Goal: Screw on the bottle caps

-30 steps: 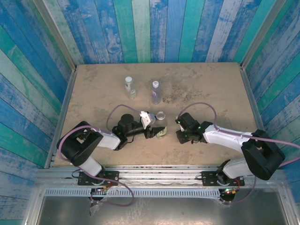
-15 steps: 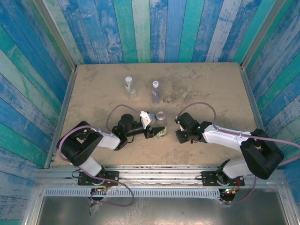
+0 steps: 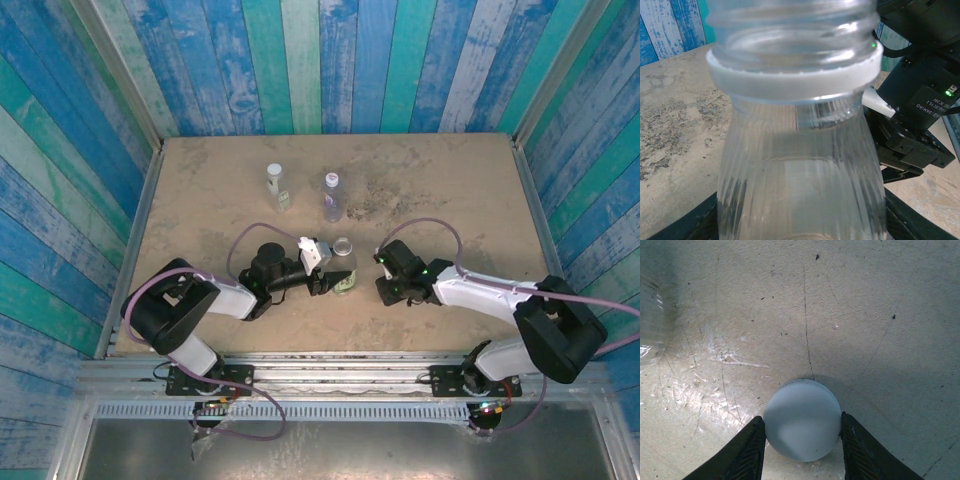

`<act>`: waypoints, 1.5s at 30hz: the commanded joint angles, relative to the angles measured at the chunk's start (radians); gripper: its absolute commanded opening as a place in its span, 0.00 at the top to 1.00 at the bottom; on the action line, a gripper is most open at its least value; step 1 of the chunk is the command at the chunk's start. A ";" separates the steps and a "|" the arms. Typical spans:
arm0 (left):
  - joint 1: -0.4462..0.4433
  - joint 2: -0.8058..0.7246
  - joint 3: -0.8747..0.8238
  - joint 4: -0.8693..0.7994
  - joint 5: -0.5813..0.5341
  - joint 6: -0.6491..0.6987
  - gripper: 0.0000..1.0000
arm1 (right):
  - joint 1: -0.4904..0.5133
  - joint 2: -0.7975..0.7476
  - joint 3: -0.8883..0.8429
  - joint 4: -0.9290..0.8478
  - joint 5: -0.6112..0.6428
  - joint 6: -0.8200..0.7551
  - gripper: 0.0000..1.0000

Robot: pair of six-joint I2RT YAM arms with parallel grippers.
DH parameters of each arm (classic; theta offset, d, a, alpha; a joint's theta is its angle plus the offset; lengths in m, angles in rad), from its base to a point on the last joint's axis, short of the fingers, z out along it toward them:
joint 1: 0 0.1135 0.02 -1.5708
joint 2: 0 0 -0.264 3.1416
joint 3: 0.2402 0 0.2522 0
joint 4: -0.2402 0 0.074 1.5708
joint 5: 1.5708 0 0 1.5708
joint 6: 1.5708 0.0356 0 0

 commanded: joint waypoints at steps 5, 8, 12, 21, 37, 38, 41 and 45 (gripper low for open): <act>0.004 -0.002 -0.003 -0.018 0.016 0.007 0.38 | -0.002 -0.078 0.058 -0.101 -0.028 -0.033 0.56; 0.004 0.001 -0.007 -0.013 0.015 0.007 0.38 | -0.002 -0.100 0.084 -0.144 -0.033 -0.047 0.57; 0.004 0.001 -0.008 -0.013 0.013 0.006 0.38 | -0.002 -0.118 0.147 -0.216 -0.059 -0.060 0.56; 0.004 0.001 -0.009 -0.018 0.011 0.008 0.38 | -0.003 0.009 0.164 -0.184 -0.047 -0.063 0.39; 0.004 0.008 -0.021 -0.004 0.013 0.007 0.37 | -0.004 0.142 0.128 -0.081 -0.062 -0.064 0.43; 0.004 0.011 -0.025 0.004 0.014 0.006 0.36 | -0.005 0.141 0.125 -0.079 -0.065 -0.063 0.43; 0.005 0.012 -0.027 0.013 0.014 0.007 0.35 | -0.005 0.133 0.114 -0.079 -0.069 -0.057 0.45; 0.005 0.019 -0.027 0.021 0.024 0.012 0.34 | -0.005 0.123 0.099 -0.079 -0.070 -0.053 0.46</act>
